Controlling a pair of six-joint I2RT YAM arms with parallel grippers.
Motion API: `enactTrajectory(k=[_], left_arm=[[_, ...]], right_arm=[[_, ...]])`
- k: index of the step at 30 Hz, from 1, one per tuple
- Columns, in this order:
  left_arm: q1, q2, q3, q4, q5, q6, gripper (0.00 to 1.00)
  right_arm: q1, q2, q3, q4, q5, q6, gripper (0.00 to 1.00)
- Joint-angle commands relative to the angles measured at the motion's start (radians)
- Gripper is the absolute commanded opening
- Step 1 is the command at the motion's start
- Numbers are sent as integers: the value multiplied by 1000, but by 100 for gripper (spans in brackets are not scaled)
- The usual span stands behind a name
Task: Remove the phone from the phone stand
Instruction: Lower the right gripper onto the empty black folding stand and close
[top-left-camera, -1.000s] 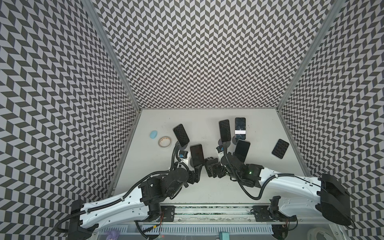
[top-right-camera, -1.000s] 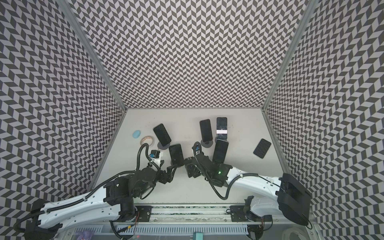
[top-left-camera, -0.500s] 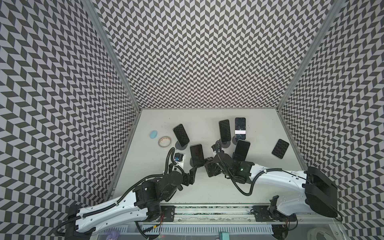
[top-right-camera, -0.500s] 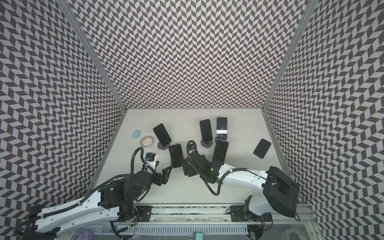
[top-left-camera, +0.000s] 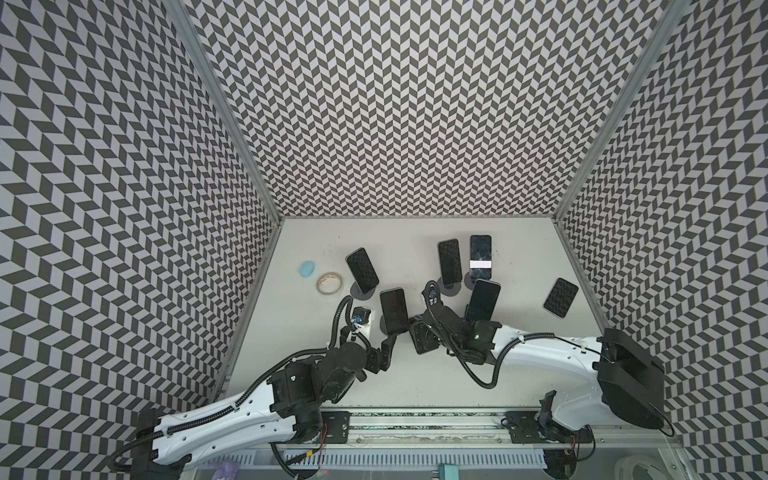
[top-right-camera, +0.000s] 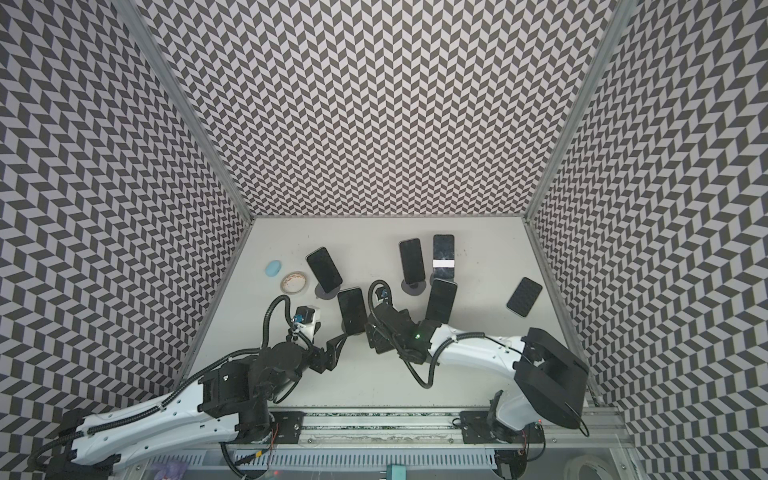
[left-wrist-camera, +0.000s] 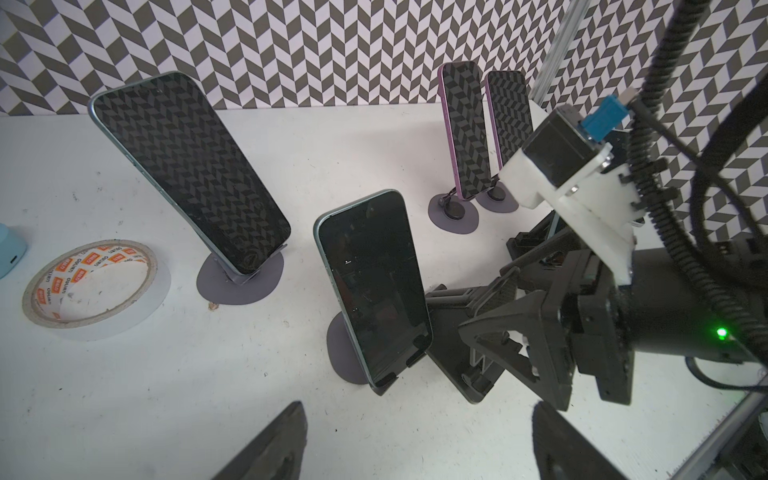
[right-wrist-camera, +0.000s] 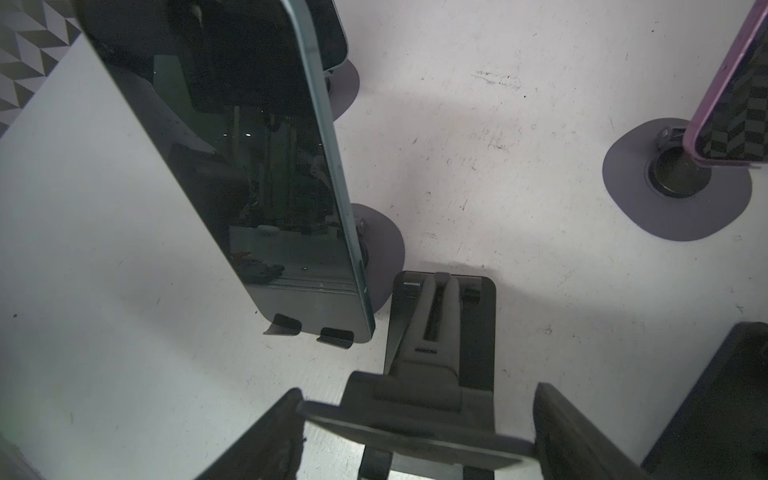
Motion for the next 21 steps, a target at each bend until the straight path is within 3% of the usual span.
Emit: enactTrajectory(k=[1, 21], left_arm=[[6, -3, -6, 20, 5, 2, 85], [6, -8, -6, 18, 2, 0, 85]], right_arm=[[5, 5, 26, 3, 34, 14, 81], [-32, -47, 22, 8, 97, -23, 69]])
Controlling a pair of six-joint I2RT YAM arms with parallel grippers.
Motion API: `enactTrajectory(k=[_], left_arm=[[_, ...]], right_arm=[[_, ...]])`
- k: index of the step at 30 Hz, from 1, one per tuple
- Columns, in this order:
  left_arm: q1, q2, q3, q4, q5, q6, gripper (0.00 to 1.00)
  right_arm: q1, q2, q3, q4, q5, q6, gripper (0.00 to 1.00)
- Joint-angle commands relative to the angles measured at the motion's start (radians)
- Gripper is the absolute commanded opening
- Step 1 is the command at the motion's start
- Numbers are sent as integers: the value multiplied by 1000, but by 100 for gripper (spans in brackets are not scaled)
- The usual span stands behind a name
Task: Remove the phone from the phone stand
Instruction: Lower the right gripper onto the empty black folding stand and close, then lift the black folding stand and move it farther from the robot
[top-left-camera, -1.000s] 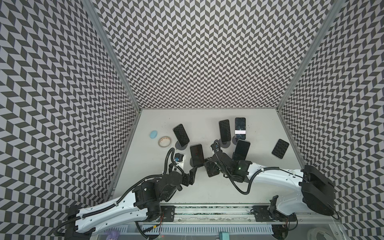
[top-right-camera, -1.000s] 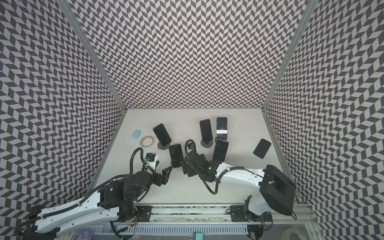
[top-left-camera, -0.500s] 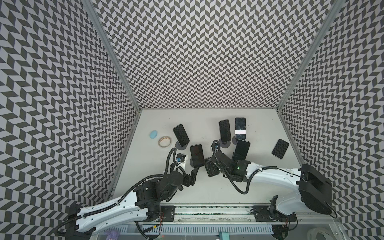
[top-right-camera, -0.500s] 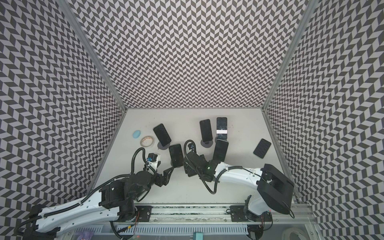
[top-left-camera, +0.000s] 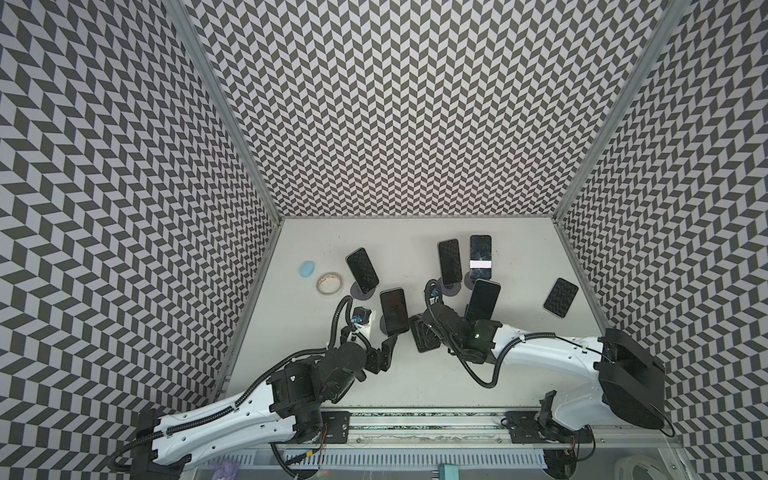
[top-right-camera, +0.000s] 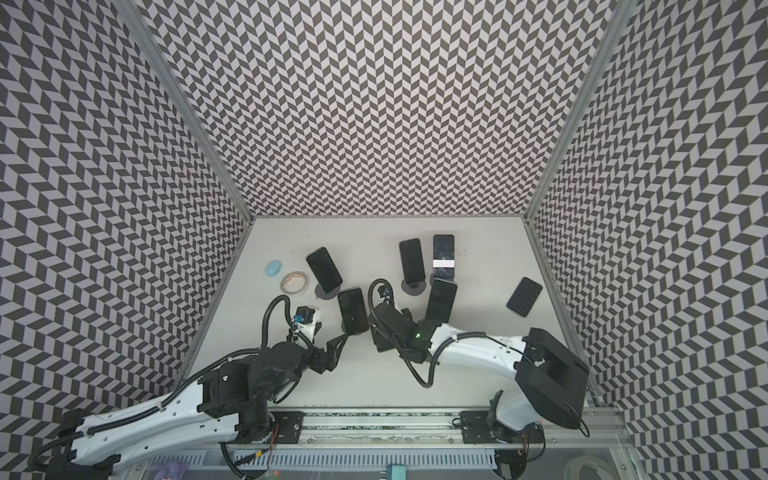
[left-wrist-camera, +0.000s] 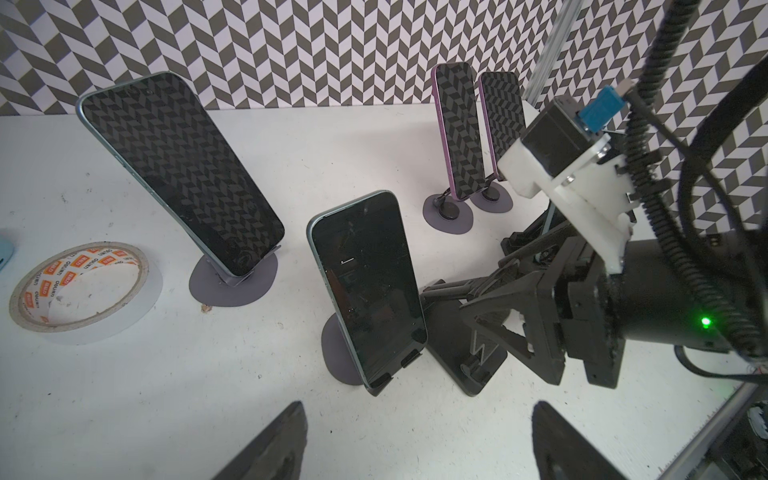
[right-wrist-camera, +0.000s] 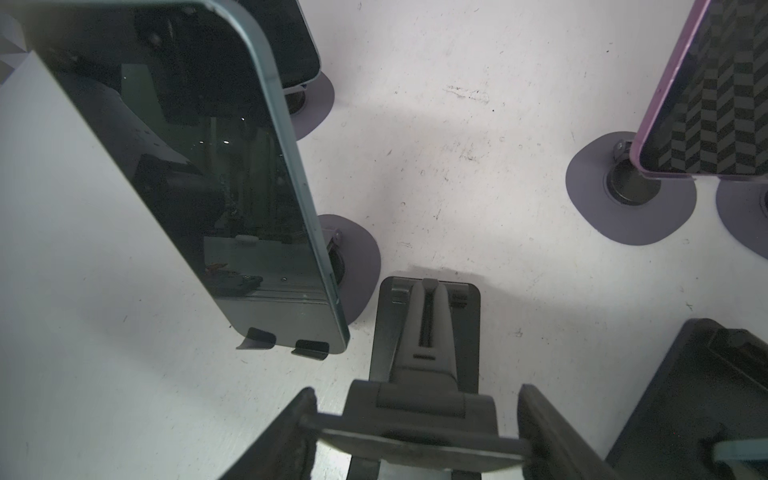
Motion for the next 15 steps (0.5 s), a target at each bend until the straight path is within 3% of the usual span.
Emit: enactTrajectory(k=[1, 15], left_arm=[[5, -4, -6, 13, -9, -3, 85], [5, 43, -3, 37, 21, 4, 84]], right_arm=[[-22, -40, 14, 41, 38, -26, 69], [-154, 16, 81, 131, -47, -173, 67]])
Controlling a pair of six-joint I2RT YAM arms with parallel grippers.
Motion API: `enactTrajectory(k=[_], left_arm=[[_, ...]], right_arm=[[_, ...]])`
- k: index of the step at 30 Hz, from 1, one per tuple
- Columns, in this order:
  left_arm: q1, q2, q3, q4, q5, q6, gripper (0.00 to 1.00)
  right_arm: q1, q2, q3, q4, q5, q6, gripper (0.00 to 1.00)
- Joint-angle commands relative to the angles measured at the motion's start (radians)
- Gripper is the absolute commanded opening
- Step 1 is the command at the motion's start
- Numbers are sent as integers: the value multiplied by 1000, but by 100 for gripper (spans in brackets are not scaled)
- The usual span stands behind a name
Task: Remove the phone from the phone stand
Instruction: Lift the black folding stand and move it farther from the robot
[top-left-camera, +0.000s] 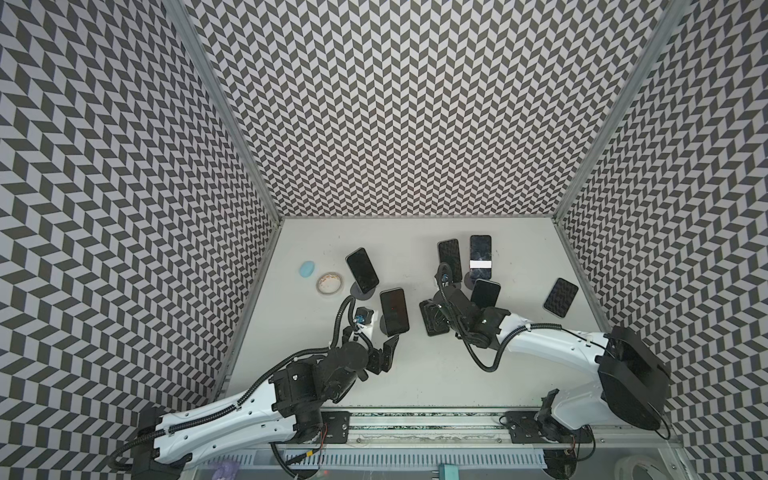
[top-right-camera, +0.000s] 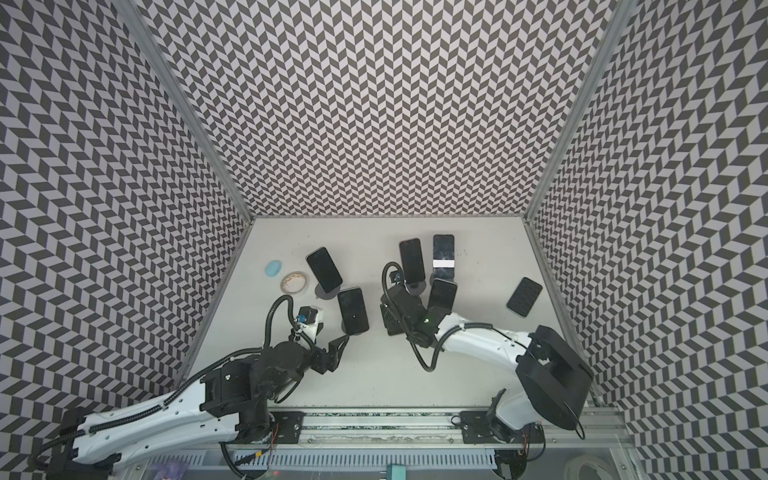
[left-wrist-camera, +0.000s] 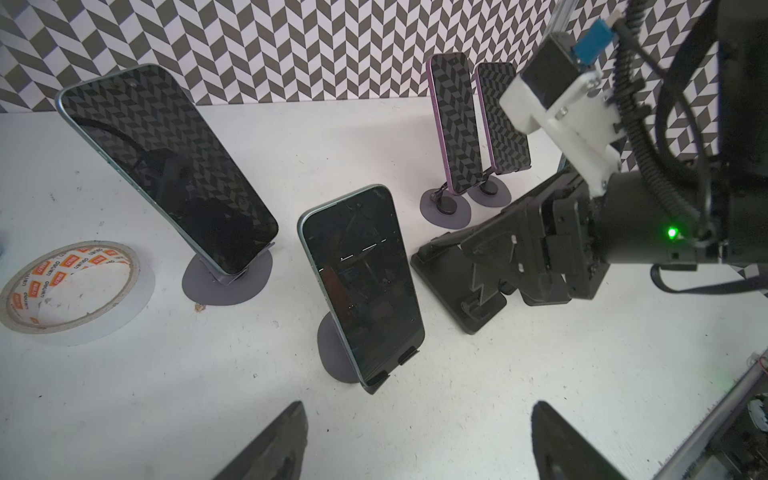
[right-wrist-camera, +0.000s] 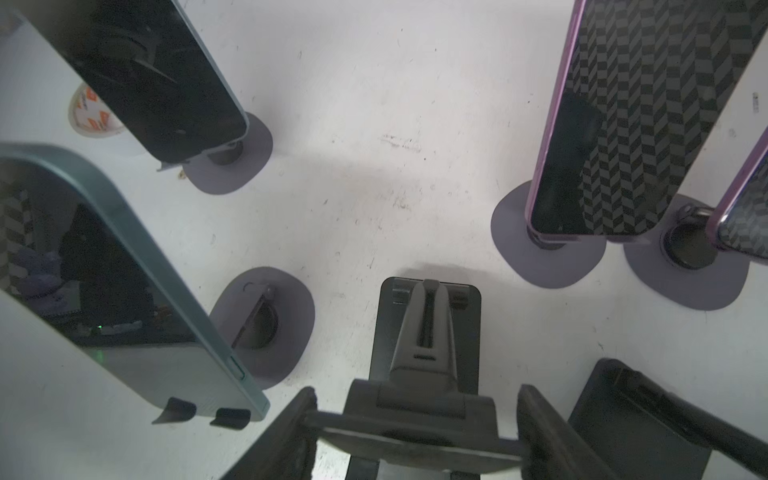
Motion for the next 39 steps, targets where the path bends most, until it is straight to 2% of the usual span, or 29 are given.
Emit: enactTrajectory(k=[1, 24, 39], left_arm=[[5, 18, -2, 29, 4, 1, 84], [5, 23, 14, 33, 12, -21, 84], [5, 16, 6, 38, -2, -28, 84]], right_arm=[[-17, 22, 60, 105, -26, -56, 67], [-102, 232, 297, 136, -80, -161, 66], [-148, 431, 487, 131, -95, -203, 66]])
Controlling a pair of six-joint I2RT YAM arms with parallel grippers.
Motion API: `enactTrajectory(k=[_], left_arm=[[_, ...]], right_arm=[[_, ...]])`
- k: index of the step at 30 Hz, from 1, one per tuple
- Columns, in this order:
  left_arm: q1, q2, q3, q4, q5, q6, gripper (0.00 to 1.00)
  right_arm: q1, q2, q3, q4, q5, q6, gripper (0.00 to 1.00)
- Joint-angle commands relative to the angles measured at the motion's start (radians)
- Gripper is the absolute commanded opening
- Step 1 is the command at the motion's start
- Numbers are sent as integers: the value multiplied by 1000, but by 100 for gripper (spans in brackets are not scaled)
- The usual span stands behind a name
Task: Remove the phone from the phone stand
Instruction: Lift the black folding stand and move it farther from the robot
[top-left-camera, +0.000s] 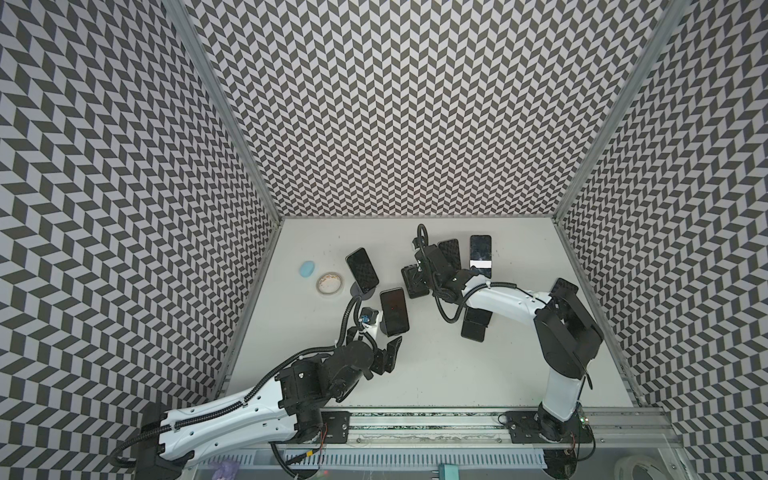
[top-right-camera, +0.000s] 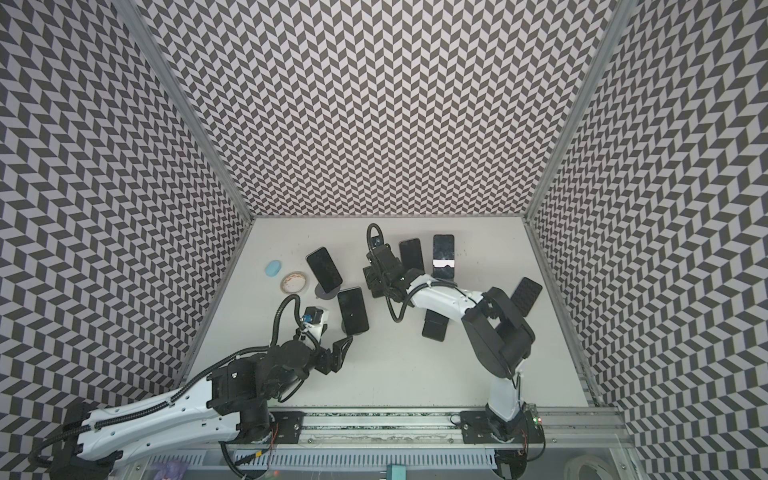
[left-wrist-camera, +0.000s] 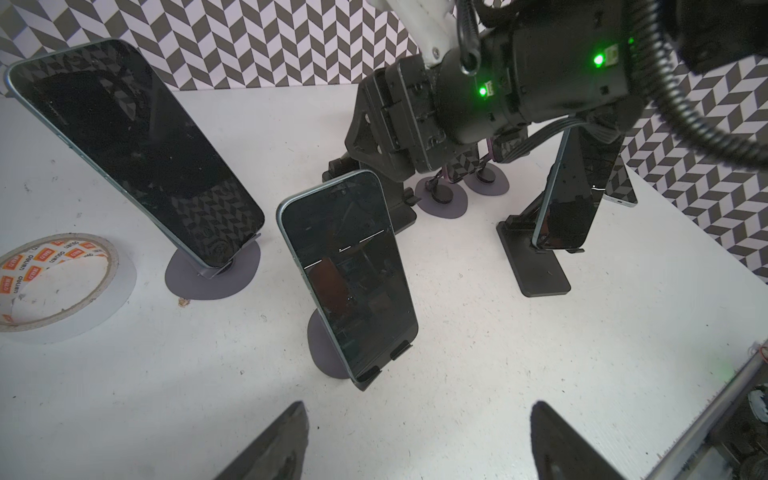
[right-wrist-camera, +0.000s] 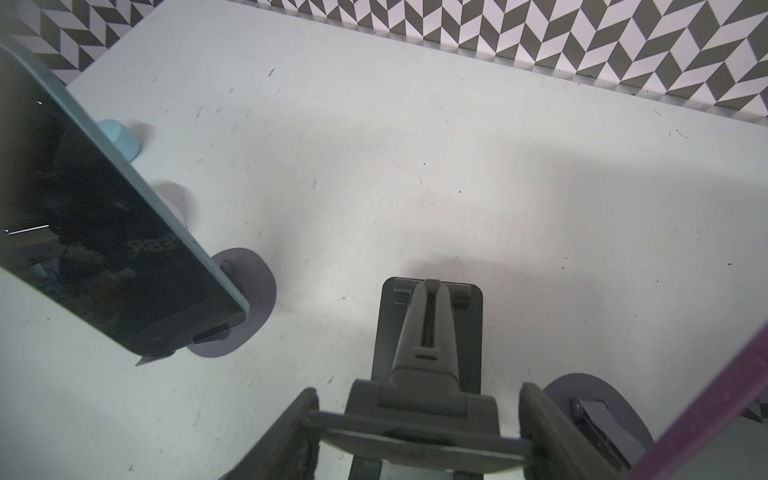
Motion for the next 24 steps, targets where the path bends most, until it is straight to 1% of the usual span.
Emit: enactTrajectory(k=[1, 13, 19, 24], left_arm=[[6, -14, 6, 20, -18, -15, 84], [7, -14, 0, 24, -23, -14, 84], [7, -21, -2, 20, -37, -24, 84], [7, -31, -4, 8, -38, -32, 84]], right_arm=[[-10, 39, 56, 69, -3, -21, 66], [-26, 206, 209, 74, -10, -35, 67], [-32, 253, 245, 128, -12, -38, 68], [-41, 311, 328, 88, -4, -53, 69]])
